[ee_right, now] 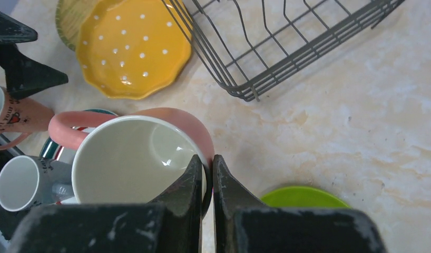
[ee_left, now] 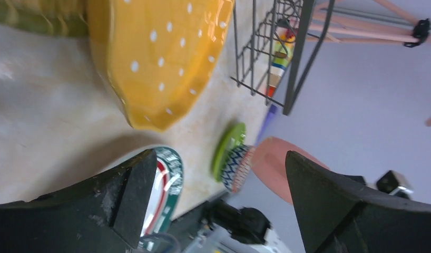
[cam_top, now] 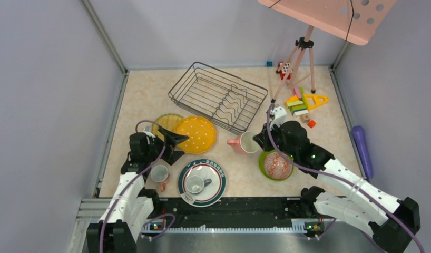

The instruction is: Load the mixed dishes into the dish rack

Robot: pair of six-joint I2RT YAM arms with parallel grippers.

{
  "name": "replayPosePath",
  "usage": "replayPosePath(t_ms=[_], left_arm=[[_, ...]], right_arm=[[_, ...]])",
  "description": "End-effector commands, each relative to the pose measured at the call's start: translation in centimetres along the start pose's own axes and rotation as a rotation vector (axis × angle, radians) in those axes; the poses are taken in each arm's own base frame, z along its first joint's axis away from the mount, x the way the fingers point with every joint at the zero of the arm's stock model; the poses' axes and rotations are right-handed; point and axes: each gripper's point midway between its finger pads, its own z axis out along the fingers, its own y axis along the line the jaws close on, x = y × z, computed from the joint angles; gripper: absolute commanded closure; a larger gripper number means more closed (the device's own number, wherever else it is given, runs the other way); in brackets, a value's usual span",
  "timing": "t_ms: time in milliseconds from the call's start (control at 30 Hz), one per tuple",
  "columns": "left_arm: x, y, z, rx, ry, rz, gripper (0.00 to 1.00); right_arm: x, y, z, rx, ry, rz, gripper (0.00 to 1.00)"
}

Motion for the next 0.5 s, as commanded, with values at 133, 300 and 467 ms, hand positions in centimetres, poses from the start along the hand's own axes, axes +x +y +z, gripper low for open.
replayPosePath(t_ms=[133,300,467], left_arm=[[1.5,-8.5,-3.4,0.169,0.157,-0.271,0.10],[1.4,-11.7,-5.5,0.189,0.151,-0.365,0.14],[1.3,-15.3,-7.4,0.255,0.155,-0.390,0.13]], right_arm=[[-11.2,5.0,-2.3,-0.239,-0.540,-0.066,1.00],[-13.6,7.2,-1.9,-0.336,-0.637,-0.151,1.00],[-15.6,9.5,-2.0,-0.449,-0.761,-0.216,1.00]])
